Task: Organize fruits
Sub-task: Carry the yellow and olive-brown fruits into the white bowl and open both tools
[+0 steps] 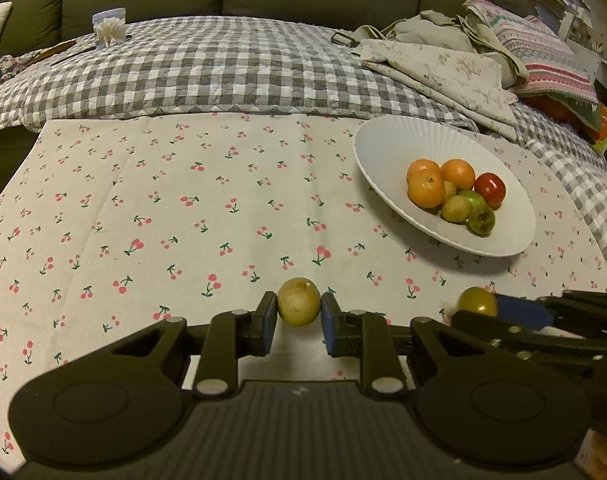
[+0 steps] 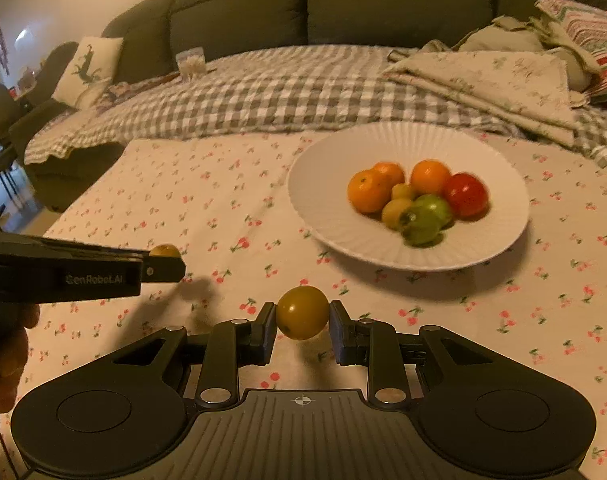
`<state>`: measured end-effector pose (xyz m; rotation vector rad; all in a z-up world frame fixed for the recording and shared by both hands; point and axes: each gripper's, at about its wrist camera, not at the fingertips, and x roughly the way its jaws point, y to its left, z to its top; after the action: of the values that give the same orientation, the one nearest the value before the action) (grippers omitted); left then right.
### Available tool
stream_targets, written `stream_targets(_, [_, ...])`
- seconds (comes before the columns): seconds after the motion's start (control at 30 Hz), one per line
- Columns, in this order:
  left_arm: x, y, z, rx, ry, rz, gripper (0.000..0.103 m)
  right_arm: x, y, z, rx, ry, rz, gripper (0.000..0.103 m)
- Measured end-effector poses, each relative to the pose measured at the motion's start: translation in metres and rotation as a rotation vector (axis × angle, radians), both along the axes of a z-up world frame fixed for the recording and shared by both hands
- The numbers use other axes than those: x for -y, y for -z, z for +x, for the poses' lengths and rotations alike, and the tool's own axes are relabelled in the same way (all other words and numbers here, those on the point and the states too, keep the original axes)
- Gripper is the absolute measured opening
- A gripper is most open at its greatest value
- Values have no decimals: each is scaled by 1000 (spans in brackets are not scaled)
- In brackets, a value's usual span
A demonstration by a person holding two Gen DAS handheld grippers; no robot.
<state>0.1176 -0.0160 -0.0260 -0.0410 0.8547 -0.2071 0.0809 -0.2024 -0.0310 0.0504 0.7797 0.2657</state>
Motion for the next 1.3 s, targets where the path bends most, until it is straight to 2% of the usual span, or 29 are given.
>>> stream_targets(0.23, [0,-5,1,19,3,-19,22,24,-25,-5,68,61,56,27])
stream_targets(0.67, [23,-22,3,107,70,-48,22,72,-37,1,102,215,103,27])
stream_targets(1.0, [67,-22,7,180,215,24,22,98,-37,13,99,291,132,27])
stream_targets(1.3, [93,-15,28,205,274,50,22,102,-28,28,76,289,121,27])
